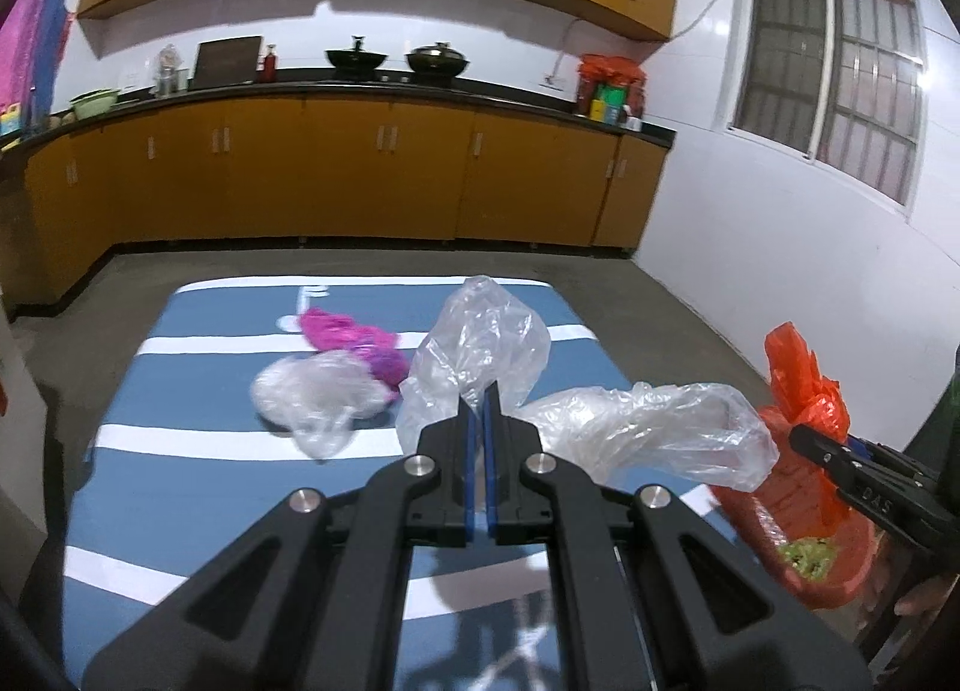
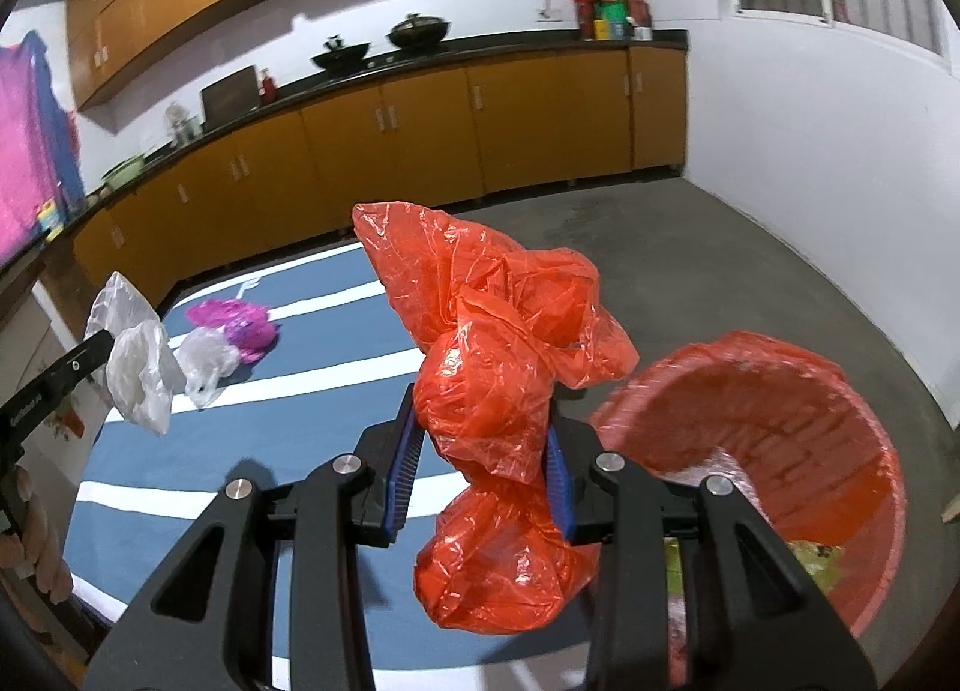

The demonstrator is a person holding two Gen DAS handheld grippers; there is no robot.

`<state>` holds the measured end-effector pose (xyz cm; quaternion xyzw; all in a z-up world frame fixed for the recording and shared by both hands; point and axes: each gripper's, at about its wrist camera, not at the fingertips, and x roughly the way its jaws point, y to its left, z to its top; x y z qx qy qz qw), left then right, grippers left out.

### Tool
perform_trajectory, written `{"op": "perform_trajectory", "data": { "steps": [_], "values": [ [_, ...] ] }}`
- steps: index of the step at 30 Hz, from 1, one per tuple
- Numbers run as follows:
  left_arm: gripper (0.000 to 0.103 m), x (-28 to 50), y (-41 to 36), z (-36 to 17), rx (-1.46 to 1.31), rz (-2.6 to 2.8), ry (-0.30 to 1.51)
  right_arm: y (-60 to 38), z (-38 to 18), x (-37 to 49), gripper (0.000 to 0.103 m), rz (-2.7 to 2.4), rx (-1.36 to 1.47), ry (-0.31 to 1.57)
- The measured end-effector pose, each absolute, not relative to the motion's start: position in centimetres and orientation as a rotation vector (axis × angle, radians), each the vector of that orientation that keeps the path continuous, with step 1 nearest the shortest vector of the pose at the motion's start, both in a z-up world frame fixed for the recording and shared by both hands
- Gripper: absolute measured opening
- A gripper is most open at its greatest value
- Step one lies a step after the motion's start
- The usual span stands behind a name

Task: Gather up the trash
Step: 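Carry the red bag and clear bag over the basket and open both tools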

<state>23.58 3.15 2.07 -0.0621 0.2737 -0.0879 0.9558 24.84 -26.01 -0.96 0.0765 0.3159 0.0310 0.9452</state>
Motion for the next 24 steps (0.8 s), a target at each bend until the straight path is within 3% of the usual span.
{"op": "perform_trajectory", "data": {
  "steps": [24],
  "values": [
    [0.004,23.9,-10.2,1.5,-0.089,-0.443,0.581,-36.7,-0.9,20.1,0.037,-0.160,0.273,0.597]
  ]
}}
